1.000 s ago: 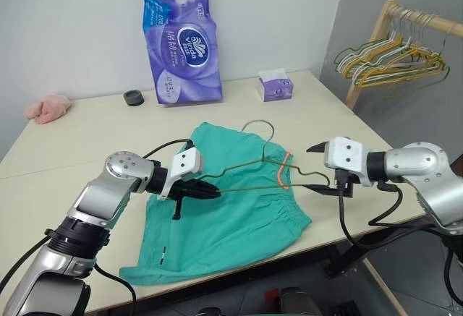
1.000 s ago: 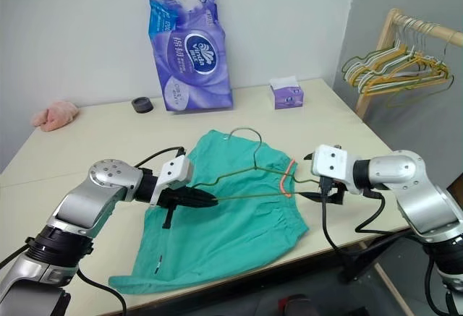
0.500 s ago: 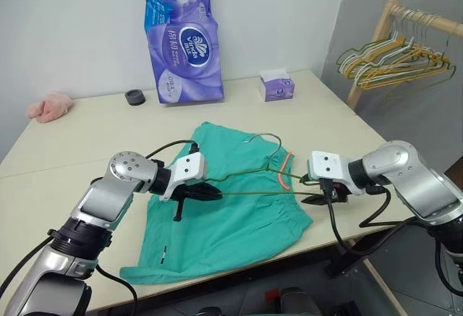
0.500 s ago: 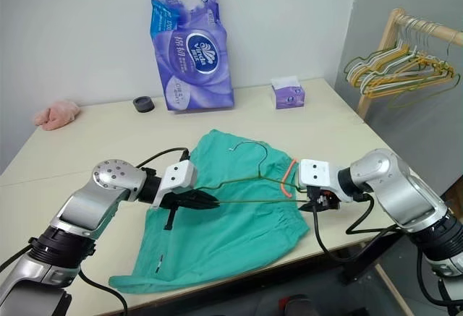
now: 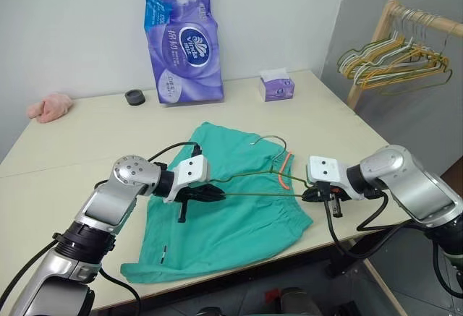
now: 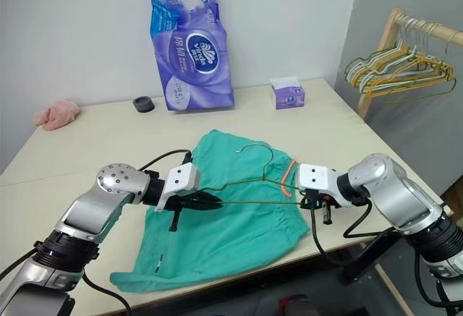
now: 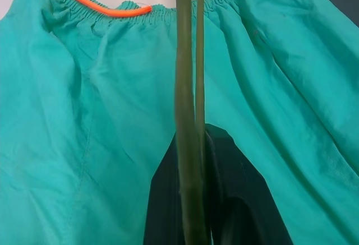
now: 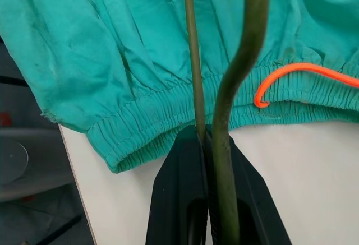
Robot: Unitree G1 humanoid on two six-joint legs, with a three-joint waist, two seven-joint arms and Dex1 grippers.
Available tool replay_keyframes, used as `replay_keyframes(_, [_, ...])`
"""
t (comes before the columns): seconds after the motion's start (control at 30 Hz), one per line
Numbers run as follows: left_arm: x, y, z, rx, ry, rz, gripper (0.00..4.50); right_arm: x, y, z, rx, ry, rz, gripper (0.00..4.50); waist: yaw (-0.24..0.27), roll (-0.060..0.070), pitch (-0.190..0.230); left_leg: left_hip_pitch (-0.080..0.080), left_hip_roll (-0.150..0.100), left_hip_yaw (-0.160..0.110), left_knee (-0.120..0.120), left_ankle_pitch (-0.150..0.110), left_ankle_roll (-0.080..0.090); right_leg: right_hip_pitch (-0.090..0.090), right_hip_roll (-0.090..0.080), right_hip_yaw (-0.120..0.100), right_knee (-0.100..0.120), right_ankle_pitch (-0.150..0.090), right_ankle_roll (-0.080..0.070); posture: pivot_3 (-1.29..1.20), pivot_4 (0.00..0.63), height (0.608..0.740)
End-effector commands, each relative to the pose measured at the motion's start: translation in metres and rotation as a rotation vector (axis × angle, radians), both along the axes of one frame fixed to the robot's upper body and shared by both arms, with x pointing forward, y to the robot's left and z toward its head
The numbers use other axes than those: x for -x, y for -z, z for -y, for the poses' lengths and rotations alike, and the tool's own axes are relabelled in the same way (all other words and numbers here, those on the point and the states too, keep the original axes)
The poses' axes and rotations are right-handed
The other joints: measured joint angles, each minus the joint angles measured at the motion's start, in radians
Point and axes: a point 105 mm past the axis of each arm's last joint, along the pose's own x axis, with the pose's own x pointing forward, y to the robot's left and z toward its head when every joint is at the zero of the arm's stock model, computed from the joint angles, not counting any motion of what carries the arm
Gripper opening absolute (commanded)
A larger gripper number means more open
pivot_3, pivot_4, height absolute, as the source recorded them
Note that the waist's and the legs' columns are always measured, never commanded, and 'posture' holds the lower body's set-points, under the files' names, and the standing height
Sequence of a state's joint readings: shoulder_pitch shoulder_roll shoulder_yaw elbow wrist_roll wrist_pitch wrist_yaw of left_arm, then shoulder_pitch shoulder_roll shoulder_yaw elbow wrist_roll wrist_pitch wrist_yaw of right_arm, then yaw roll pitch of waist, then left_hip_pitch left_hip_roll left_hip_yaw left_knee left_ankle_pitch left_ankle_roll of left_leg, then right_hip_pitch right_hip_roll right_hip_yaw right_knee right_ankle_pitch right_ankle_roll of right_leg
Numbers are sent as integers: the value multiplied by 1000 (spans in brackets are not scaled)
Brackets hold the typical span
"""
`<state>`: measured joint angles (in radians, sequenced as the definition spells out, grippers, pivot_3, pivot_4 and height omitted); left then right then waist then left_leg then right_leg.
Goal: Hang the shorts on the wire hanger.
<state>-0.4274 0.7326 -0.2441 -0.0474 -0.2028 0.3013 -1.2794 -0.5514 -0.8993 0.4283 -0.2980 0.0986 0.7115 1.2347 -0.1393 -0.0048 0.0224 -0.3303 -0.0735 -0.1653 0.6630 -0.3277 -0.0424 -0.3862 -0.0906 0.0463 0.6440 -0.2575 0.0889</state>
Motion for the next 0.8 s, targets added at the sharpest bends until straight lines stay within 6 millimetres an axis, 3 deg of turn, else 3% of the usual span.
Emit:
replay_keyframes(0.03, [-10,-18,1,82,-59,80,1363,-1,-9,4,-51,51,20,0,1,0,0,0,0,0,0,0,0,0,0,0,0,0,0,-186,0,740])
replay_keyframes(0.13, [-32,-31,-13,220,-243,104,2165,2,-9,17,-115,181,-22,0,3,-1,0,0,1,-1,1,0,0,0,-1,0,0,0,0,-192,0,740])
replay_keyframes(0.27, [-43,-44,-31,344,-378,63,2165,6,-9,22,-159,262,-39,0,-1,0,0,0,2,-1,1,0,0,0,-1,-1,0,0,0,-206,0,740])
replay_keyframes(0.43, [-61,-52,-70,377,-560,88,2165,13,-5,38,-222,429,-93,0,-1,-1,0,0,3,-1,0,0,-1,0,-1,-1,0,0,0,-216,0,740])
replay_keyframes(0.53, [-51,-35,-83,309,-548,25,2165,32,6,67,-239,605,-195,0,2,-1,0,-1,2,-1,1,0,-1,0,-1,-1,0,0,0,-232,0,740])
replay_keyframes(0.63, [-24,-15,-70,248,-420,-121,2165,54,22,93,-220,736,-277,0,3,0,0,-1,2,-1,0,0,-1,0,-2,0,-1,0,0,-241,0,740])
replay_keyframes(0.8, [-11,-9,-59,218,-341,-169,2165,67,29,125,-229,901,-305,0,1,-1,1,-1,1,2,2,-2,2,1,-2,0,-1,1,3,-248,0,740])
